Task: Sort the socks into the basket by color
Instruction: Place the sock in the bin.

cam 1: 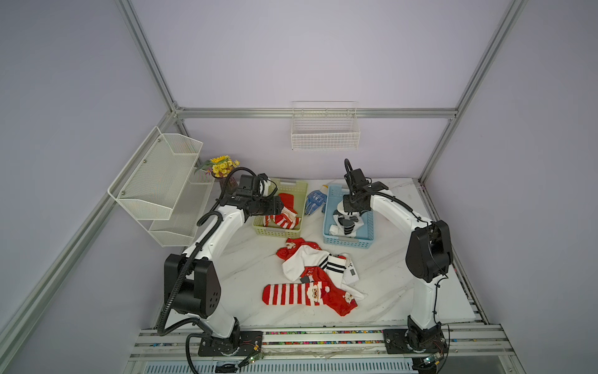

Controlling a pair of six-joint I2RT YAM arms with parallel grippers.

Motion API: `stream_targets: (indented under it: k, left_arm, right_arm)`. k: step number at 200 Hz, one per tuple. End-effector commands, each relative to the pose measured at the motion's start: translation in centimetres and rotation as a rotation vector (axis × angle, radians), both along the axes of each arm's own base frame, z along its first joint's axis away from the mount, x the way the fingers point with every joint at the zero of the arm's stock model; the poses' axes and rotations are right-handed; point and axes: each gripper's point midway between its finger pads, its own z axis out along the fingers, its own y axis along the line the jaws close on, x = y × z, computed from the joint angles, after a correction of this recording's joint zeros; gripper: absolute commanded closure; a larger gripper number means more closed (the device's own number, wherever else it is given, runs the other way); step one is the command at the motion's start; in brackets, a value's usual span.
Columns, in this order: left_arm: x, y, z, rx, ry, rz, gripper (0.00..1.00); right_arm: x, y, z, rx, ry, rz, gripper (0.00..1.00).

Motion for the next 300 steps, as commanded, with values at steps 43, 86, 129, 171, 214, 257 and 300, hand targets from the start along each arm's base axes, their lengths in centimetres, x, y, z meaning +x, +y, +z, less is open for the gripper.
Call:
stream_targets:
  k: [43,86,129,171,214,257,300]
  left_arm:
    - [-0.5,0.3,0.0,0.004,-0.012,-0.006,0.27]
    - [-0.5,0.3,0.1,0.004,-0.014,-0.006,0.27]
    - [-0.5,0.3,0.1,0.003,-0.014,-0.005,0.27]
    - [-0.5,0.2,0.1,0.001,-0.014,-0.008,0.27]
    - [-0.5,0.2,0.0,0.001,-0.011,-0.007,0.27]
    - [-0.5,0.2,0.0,0.001,-0.012,-0.008,0.27]
    - [-0.6,0.2,0.0,0.005,-0.012,-0.007,0.27]
  right_arm:
    - [1.7,1.4,-0.6,0.072,-0.028,0.010,0.97]
    - [1.9,2.1,-1.7,0.102,-0.013,0.014,0.97]
    - [2.1,2.2,-2.9,0.112,-0.003,0.007,0.96]
    - [2.0,2.3,-3.8,0.120,0.008,0.002,0.94]
    - [1.9,2.4,-4.2,0.124,0.013,-0.002,0.87]
    - [1.8,2.4,-3.5,0.135,0.001,-0.002,0.77]
    - [1.0,2.1,-2.6,0.143,-0.012,-0.003,0.68]
